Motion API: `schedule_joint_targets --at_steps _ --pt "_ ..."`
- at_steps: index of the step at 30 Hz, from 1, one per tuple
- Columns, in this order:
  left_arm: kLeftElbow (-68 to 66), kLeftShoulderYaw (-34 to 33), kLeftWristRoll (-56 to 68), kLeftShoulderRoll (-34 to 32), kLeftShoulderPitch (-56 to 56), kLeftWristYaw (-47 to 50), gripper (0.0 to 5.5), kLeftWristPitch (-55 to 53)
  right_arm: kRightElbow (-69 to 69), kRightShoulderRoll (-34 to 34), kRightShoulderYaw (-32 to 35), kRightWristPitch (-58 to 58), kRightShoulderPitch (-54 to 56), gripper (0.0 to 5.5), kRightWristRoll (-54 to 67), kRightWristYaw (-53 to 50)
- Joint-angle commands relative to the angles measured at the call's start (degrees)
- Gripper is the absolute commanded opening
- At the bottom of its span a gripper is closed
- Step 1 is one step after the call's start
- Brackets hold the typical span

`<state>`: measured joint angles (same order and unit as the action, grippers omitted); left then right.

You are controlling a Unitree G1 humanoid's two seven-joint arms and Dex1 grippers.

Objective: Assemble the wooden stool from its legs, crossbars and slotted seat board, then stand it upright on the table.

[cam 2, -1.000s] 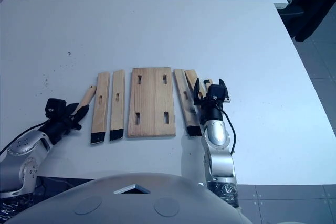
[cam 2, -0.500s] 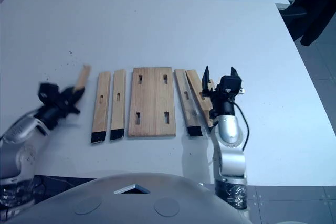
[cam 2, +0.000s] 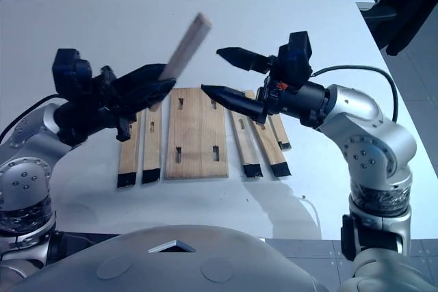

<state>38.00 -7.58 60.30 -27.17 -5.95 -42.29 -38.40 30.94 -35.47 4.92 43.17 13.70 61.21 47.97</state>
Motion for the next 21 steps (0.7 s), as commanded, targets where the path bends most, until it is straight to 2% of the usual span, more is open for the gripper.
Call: schedule_joint_targets --at_steps 1,15,21 --pt "0.5 1.6 3.2 -0.6 -0.3 -0.7 1.30 -0.9 -0.1 -0.9 -2.5 3.1 4.1 3.94 3.0 2.9" --pt "0.4 4.9 0.8 -1.8 1.8 -1.6 1.30 1.1 -0.6 0.0 0.5 4.7 4.9 3.94 10.4 -0.8" --pt "0.9 4.9 6.5 -0.9 0.7 0.9 1.30 0.0 -0.4 -0.6 0.7 4.4 4.6 3.02 11.2 -0.9"
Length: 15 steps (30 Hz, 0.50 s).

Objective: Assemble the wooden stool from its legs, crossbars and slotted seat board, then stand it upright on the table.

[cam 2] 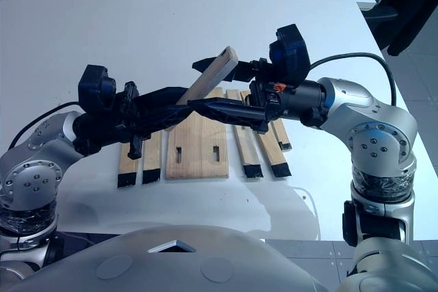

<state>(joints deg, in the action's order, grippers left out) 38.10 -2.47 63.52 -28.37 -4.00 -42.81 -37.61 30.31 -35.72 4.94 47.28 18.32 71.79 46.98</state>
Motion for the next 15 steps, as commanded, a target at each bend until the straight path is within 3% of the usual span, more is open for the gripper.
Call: schedule_joint_targets --at_steps 1,10,15 --pt "0.8 -0.2 3.6 0.2 -1.4 1.7 1.30 -0.8 0.3 -0.6 0.6 0.3 -0.1 2.87 0.6 0.4" --pt "1.2 1.0 1.4 -1.1 0.5 0.3 1.30 0.2 -0.4 -2.5 0.6 0.0 0.1 1.43 -1.1 3.8" --pt "1.3 2.4 -1.1 -1.9 1.5 -1.5 1.30 1.0 -0.6 -2.6 0.4 -0.1 0.7 1.32 -1.4 4.8"
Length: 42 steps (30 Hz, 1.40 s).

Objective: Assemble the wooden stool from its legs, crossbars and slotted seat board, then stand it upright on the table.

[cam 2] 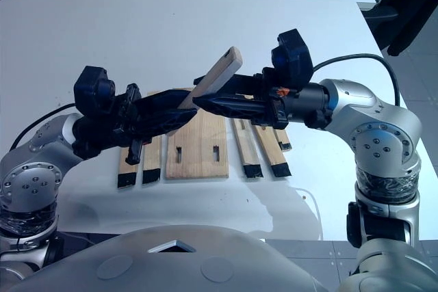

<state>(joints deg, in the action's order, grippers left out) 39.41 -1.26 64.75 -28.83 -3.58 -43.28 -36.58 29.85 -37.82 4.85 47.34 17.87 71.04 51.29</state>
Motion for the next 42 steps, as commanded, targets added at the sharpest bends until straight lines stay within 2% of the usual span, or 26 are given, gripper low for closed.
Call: schedule_joint_targets --at_steps 1,4,5,10,13,18,24,42 --pt "-0.1 1.4 -2.7 -1.6 1.2 -1.3 1.30 0.1 -0.1 -0.7 0.4 -0.3 1.0 1.32 -1.0 0.7" --pt "-0.9 1.5 -2.0 -2.3 1.2 0.0 1.30 -1.2 0.0 -1.3 0.2 -0.9 0.1 1.31 -2.9 1.5" --pt "-1.5 1.8 -2.2 -2.7 0.9 0.5 1.67 -1.8 0.2 -1.5 0.0 -1.4 -0.3 1.31 -4.2 1.8" --pt "-3.3 4.0 -8.8 -3.2 0.4 2.0 2.41 -1.1 -1.5 -3.1 -0.9 -7.1 -1.2 1.30 -15.5 3.1" --pt "-6.7 3.8 -14.3 -2.5 0.7 4.5 2.89 0.6 -6.3 -8.5 -2.0 -15.1 -2.6 1.30 -27.6 8.1" --pt "-9.3 3.4 -18.6 -1.5 2.4 5.3 2.93 2.8 -21.7 -14.3 -4.3 -31.2 -3.7 1.30 -42.5 18.6" --pt "-10.2 4.2 -22.5 0.0 4.0 5.6 2.93 4.8 -37.3 -11.5 -7.2 -43.2 0.3 1.30 -49.5 24.8" --pt "-8.8 4.5 -23.7 0.3 4.8 5.3 2.93 4.3 -40.5 -11.4 -12.1 -54.0 -5.6 1.29 -55.1 33.1"
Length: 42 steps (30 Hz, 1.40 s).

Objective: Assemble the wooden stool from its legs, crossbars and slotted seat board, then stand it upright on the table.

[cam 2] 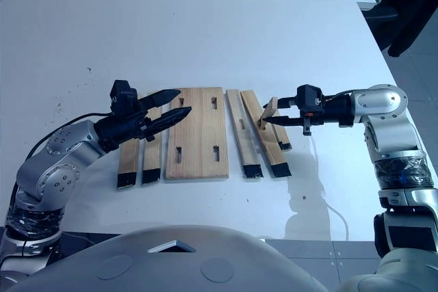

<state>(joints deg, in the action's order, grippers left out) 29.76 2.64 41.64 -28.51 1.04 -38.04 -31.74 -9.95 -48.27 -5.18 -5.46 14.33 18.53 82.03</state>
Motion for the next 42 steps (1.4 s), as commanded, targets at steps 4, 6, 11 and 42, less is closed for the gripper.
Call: schedule_joint_targets --at_steps 4,6,11,42 --pt "1.0 0.8 -0.7 -0.1 0.4 -0.1 2.93 -0.6 -1.0 -1.8 -2.7 -2.2 -2.7 1.29 -2.5 4.0" --pt "1.0 0.9 -0.8 -0.2 0.4 -0.2 2.93 -0.6 -2.6 -1.9 -3.0 -3.0 -1.8 1.29 -2.8 4.4" --pt "1.3 1.1 -1.1 -0.2 0.5 -0.1 2.93 -0.4 -5.6 -1.1 -2.4 -3.5 2.1 1.28 -2.3 3.7" --pt "1.6 3.2 -3.1 -0.5 0.9 -0.4 2.93 -0.6 -16.2 2.7 -6.4 4.2 -1.6 1.28 -3.0 3.8"
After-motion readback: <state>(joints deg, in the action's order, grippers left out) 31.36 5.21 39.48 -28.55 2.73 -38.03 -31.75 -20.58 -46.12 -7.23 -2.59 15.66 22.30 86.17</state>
